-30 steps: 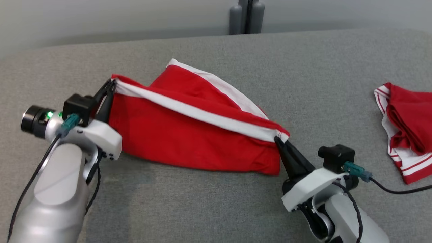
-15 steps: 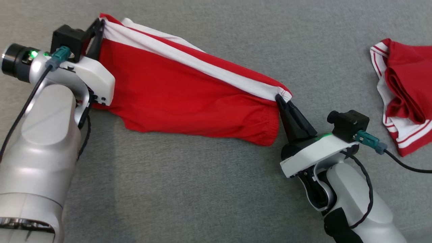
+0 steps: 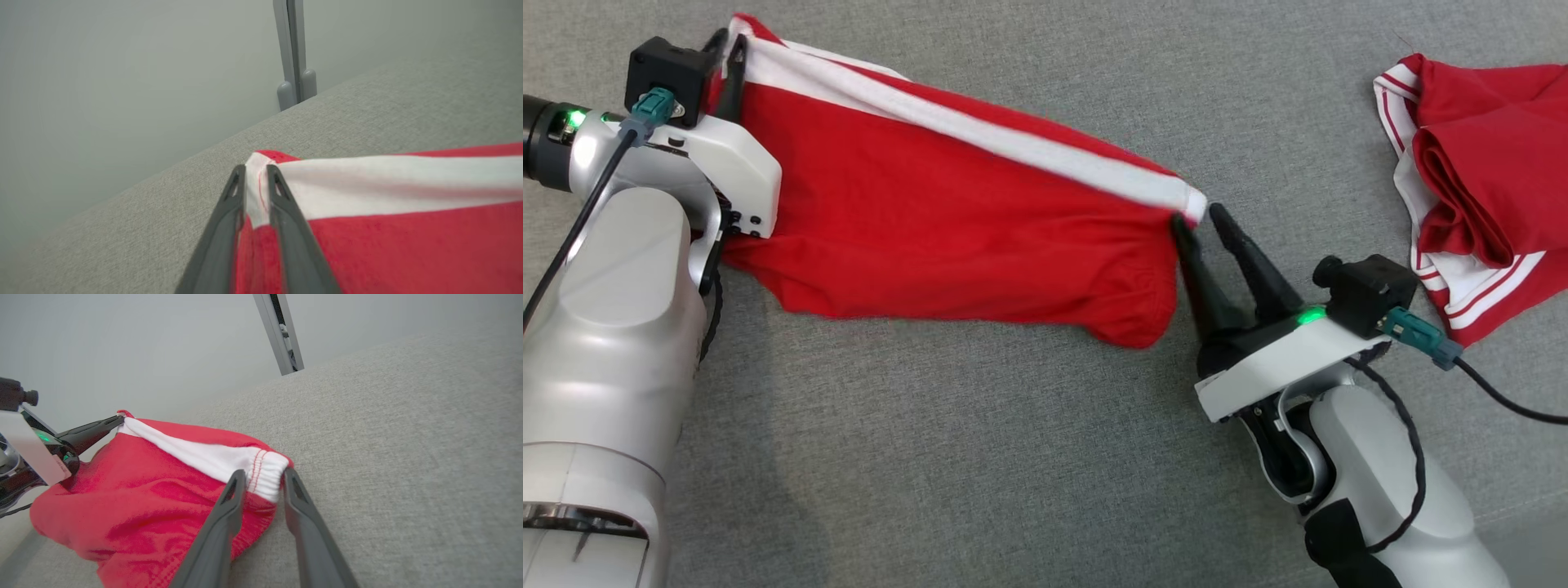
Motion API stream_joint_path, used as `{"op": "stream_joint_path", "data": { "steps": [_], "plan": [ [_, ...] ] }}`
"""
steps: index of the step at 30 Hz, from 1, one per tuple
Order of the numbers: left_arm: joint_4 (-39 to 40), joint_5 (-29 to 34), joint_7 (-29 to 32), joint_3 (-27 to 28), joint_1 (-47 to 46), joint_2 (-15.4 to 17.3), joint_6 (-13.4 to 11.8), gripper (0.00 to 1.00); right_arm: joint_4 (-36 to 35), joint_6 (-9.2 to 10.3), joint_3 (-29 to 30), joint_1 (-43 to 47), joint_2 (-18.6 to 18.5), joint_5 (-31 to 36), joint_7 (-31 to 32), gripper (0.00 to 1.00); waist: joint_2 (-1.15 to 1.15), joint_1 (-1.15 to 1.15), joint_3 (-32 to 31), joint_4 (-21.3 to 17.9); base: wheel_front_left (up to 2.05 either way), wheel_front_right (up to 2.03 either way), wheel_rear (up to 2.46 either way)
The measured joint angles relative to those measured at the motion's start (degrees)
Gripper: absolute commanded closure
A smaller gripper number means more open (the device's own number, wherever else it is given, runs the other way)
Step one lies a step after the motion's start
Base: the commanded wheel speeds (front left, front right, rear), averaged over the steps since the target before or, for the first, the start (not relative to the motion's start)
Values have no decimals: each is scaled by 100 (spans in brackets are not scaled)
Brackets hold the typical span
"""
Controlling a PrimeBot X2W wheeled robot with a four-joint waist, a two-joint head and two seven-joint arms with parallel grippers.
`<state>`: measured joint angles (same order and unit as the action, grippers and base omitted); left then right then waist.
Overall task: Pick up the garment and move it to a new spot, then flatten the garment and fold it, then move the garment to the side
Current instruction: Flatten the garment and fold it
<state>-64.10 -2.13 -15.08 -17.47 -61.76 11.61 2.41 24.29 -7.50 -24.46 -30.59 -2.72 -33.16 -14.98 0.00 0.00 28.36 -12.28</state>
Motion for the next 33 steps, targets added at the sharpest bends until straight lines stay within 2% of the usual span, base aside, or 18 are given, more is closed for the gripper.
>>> {"op": "stream_joint_path", "data": {
  "steps": [9,15,23,24,25,26,33],
  "plan": [
    [77,-363,-2,246,336,-135,-120,0,-275,1,569,308,-7,641,-1,0,0,0,-265,146,0,0,0],
    [-459,-646,113,371,626,-264,13,0,-299,1,928,636,-4,751,-1,0,0,0,-527,278,0,0,0],
    [-818,-821,836,371,642,-275,223,0,-303,1,1046,745,-3,749,-1,0,0,0,-670,246,0,0,0],
    [-836,-875,925,382,642,-282,257,15,-303,1,1055,747,-5,745,-1,0,0,0,-681,234,0,0,0],
    [-847,-891,972,375,642,-283,263,96,-304,1,1060,748,-7,745,-1,0,0,0,-694,222,0,0,0],
    [-856,-892,996,365,643,-281,267,100,-304,1,1071,754,-4,744,-1,0,0,0,-711,212,0,0,0],
    [-909,-998,814,368,1043,-328,211,100,-246,1,1248,923,-3,896,-1,0,0,0,-1035,221,0,0,0]
  ]
}}
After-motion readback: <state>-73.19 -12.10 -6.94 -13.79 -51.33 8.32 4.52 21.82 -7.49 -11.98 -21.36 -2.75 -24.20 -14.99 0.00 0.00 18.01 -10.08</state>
